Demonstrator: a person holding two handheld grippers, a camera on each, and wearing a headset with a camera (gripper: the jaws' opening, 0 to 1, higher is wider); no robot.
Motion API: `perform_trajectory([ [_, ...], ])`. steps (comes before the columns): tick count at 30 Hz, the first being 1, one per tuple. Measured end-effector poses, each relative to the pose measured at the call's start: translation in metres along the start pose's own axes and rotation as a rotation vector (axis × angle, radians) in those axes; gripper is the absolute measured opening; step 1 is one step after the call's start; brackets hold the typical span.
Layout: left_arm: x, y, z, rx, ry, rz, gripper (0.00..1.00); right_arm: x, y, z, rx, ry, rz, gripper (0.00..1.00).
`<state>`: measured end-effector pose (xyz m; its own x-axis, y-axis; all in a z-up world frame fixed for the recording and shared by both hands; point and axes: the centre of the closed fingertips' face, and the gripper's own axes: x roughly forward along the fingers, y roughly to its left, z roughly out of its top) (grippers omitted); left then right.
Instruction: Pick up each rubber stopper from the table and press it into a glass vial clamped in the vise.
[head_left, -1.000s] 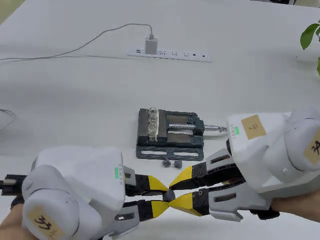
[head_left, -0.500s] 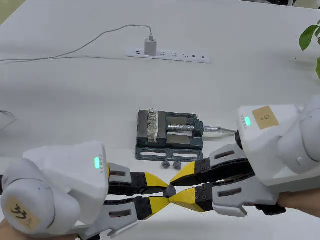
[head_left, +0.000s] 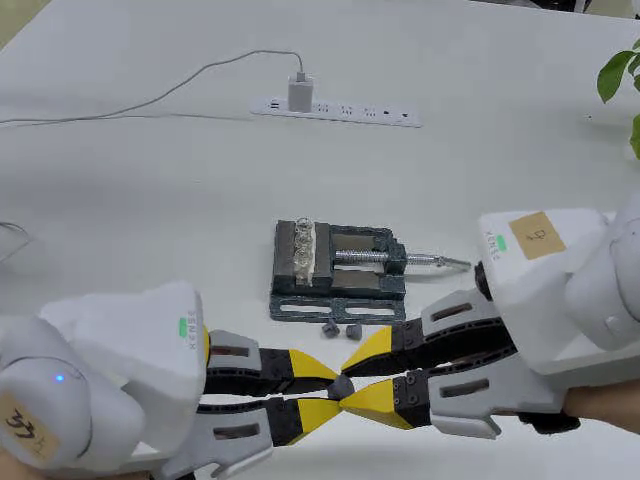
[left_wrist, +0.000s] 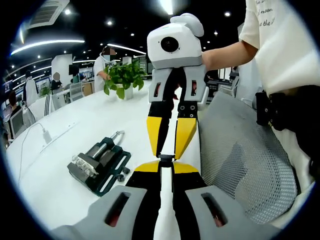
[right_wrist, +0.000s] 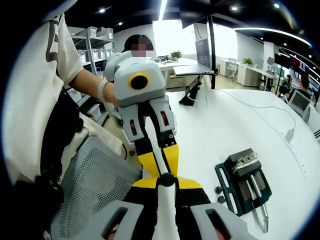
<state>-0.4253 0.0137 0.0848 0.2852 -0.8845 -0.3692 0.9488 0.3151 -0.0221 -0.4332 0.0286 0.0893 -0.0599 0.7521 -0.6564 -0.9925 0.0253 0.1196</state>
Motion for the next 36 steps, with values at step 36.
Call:
perform_trajectory([
  [36, 0.0011, -0.0070, -0.0032, -0.003, 0.007, -0.041, 0.04, 0.0006, 0.0061, -0.0045, -0.043, 0.066, 0.044, 0.06],
])
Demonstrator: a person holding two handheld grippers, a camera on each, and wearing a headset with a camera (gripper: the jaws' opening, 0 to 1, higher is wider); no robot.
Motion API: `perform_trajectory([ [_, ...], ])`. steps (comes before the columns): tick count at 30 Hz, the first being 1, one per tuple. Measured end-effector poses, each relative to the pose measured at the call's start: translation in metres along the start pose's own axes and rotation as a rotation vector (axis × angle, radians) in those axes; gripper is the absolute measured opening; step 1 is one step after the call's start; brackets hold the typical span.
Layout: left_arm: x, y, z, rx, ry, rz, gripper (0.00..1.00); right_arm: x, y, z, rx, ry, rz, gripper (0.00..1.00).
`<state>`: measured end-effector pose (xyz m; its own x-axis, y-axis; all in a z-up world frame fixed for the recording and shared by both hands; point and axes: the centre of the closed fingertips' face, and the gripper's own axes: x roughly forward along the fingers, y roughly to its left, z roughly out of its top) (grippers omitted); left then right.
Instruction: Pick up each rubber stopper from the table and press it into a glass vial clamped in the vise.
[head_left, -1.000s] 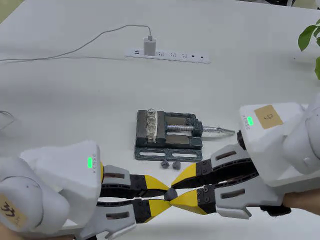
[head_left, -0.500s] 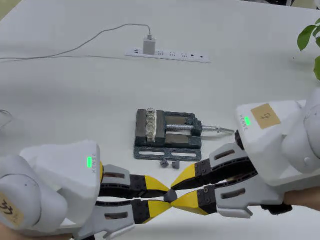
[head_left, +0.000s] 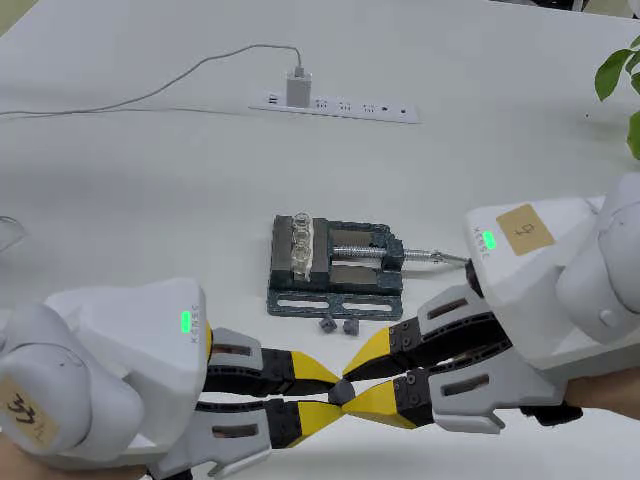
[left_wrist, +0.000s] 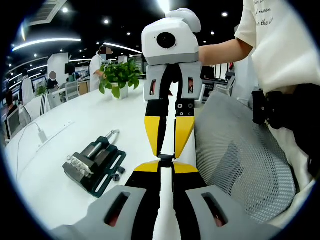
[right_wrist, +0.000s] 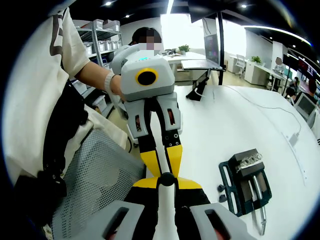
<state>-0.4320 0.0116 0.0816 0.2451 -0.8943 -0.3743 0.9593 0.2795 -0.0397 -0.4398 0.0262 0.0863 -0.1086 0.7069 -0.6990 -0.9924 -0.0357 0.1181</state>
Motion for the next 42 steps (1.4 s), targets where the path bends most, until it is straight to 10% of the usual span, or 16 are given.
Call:
perform_trajectory([
  [9, 0.001, 0.003, 0.000, -0.015, -0.004, 0.012, 0.07, -0.001, -0.002, -0.002, 0.000, 0.014, 0.002, 0.06],
  [34, -0.025, 0.048, -0.037, -0.145, 0.075, 0.269, 0.97, 0.000, -0.014, -0.015, -0.007, 0.059, -0.002, 0.06],
  [42, -0.036, 0.059, -0.052, -0.180, 0.110, 0.328, 0.99, -0.001, -0.017, -0.018, -0.009, 0.072, -0.002, 0.06],
])
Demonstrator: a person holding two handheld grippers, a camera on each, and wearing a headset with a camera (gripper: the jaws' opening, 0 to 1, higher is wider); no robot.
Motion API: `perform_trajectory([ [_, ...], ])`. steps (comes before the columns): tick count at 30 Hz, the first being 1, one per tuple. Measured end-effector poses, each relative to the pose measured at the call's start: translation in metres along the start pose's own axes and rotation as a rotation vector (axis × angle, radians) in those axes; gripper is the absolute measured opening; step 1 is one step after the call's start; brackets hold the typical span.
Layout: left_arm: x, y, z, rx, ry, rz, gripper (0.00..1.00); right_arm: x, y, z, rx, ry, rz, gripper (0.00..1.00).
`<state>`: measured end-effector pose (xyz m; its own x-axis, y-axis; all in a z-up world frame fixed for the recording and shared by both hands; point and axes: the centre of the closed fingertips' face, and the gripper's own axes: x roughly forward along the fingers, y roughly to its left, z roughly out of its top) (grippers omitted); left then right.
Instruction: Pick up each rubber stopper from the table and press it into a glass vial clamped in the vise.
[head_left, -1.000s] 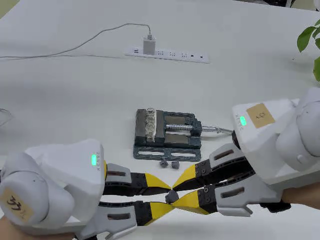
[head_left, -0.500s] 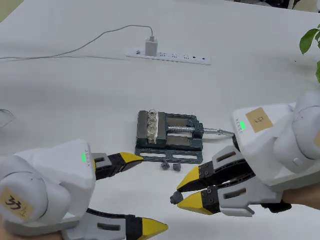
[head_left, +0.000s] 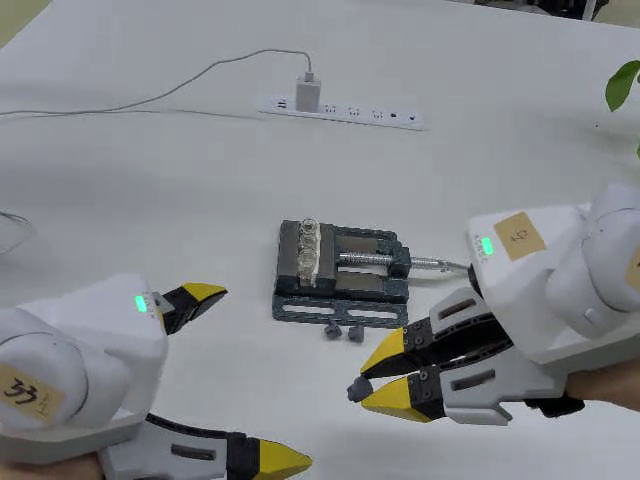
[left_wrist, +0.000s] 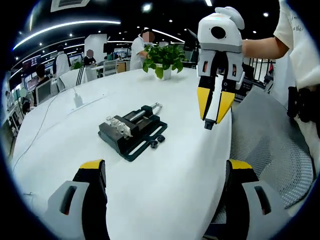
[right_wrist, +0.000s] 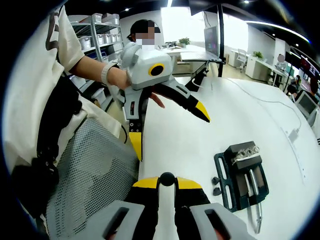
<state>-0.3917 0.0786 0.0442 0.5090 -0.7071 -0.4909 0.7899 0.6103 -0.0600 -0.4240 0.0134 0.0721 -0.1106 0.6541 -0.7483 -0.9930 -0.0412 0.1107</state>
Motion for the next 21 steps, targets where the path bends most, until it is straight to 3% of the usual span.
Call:
perform_trajectory([
  [12, -0.005, 0.008, -0.006, -0.023, 0.000, 0.039, 0.99, 0.000, -0.007, -0.001, -0.008, 0.021, 0.001, 0.06],
  [21, -0.010, 0.014, -0.012, -0.025, 0.012, 0.071, 0.99, -0.002, -0.031, -0.001, -0.052, 0.082, -0.001, 0.06],
])
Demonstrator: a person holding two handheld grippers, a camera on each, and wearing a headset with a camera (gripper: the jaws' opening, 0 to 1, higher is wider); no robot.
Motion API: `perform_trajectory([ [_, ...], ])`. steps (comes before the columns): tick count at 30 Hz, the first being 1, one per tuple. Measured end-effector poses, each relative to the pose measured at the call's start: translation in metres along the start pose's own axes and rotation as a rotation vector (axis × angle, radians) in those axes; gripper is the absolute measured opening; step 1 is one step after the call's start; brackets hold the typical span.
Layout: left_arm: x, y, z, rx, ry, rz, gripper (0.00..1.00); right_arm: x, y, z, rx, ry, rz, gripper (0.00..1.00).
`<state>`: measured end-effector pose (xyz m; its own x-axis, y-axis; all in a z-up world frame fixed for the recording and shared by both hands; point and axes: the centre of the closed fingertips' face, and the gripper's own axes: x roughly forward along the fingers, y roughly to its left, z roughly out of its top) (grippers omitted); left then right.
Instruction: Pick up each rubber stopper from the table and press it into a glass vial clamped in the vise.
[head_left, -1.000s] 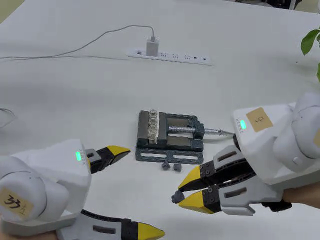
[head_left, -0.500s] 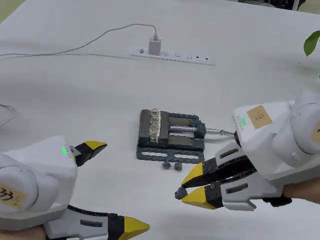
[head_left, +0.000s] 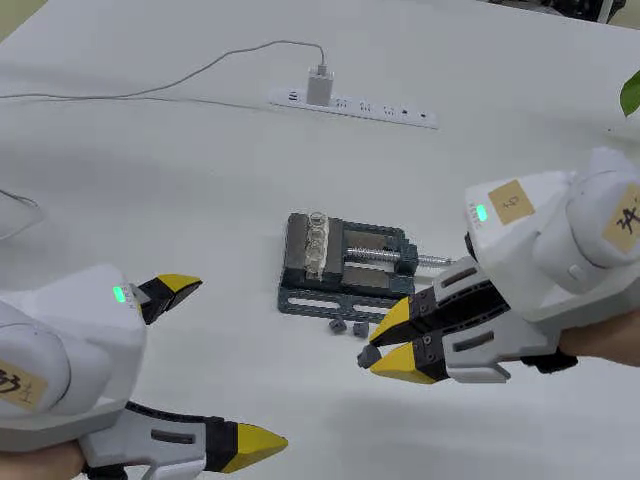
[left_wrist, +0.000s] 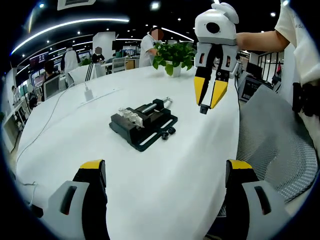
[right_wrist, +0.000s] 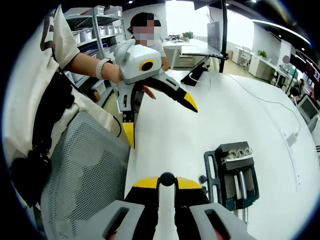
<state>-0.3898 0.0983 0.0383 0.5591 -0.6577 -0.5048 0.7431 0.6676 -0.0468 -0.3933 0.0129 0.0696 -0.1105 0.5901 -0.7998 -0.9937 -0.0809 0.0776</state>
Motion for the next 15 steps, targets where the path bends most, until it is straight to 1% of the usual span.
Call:
perform_trajectory([
  [3, -0.001, 0.001, -0.002, -0.005, 0.001, 0.005, 0.99, -0.001, -0.009, 0.000, -0.019, 0.024, 0.001, 0.06],
  [8, -0.002, 0.003, -0.006, 0.007, 0.016, 0.017, 0.99, -0.005, -0.024, 0.002, -0.045, 0.057, -0.002, 0.06],
  [9, -0.002, 0.003, -0.007, 0.010, 0.019, 0.018, 0.99, -0.005, -0.032, 0.001, -0.052, 0.066, -0.002, 0.06],
  [10, -0.002, 0.003, -0.007, 0.009, 0.020, 0.018, 0.99, -0.005, -0.036, 0.001, -0.059, 0.073, -0.004, 0.06],
  [15, -0.001, 0.004, -0.009, 0.012, 0.024, 0.022, 0.99, -0.008, -0.054, 0.002, -0.086, 0.116, -0.006, 0.06],
])
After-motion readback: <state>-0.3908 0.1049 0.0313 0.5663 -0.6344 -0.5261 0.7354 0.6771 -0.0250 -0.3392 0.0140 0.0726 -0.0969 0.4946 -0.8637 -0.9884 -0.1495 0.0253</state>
